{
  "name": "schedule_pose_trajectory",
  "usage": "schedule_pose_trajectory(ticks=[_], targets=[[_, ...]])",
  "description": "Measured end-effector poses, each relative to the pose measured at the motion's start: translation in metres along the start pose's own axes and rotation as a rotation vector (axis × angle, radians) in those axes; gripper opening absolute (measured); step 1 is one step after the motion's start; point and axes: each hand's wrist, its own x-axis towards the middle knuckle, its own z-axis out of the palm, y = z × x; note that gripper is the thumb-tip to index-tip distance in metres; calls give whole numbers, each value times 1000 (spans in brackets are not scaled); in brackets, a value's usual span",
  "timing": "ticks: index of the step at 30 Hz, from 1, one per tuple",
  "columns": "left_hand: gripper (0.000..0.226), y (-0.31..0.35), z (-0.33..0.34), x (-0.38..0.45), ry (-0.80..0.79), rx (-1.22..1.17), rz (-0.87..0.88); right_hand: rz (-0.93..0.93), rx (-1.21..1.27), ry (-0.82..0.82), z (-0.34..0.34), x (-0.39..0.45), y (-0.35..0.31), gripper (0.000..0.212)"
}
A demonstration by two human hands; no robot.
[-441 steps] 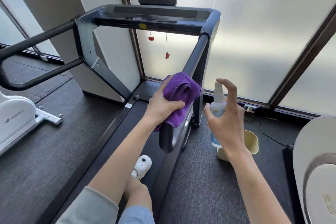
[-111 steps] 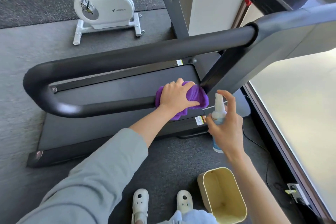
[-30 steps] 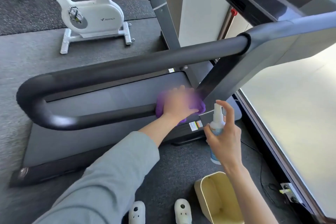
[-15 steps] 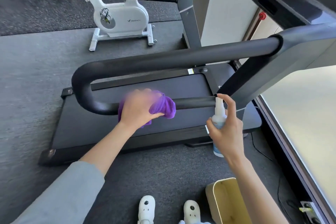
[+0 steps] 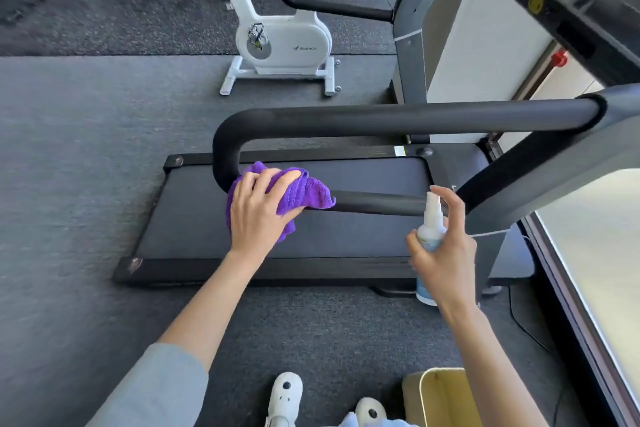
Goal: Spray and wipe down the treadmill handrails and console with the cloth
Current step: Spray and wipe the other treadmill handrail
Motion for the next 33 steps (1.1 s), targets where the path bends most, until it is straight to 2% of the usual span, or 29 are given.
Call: schedule_pose_trajectory(ticks=[5, 8, 16, 18, 20, 22, 24, 28, 30, 33], targets=[[55, 10, -28, -18, 387, -142, -328, -11, 6, -68, 10, 0, -5, 75], [55, 3, -39, -9, 563, -174, -417, -11, -9, -81, 12, 1, -5, 74], [75, -2, -3, 22, 446, 1, -631, -19, -31, -80, 21, 3, -5, 71], [76, -7, 4, 11, 421, -65, -763, -31, -23, -94, 23, 3, -5, 71], [80, -7, 9, -6, 354, -232, -933, -45, -15, -99, 25, 3, -5, 71], [83, -4, 11, -18, 296, -361, -1012, -53, -17, -99, 26, 4, -6, 71], [80, -5, 4, -22, 315, -354, -981, -52, -19, -118, 27, 4, -7, 71], [76, -15, -23, 2, 506, -310, -727, -75, -7, -120, 29, 9, -8, 71], [77, -18, -25, 23, 495, -242, -658, -86, -13, -106, 33, 12, -10, 71], [74, -20, -18, 33, 423, -177, -680, -102, 10, -108, 40, 16, -15, 71]])
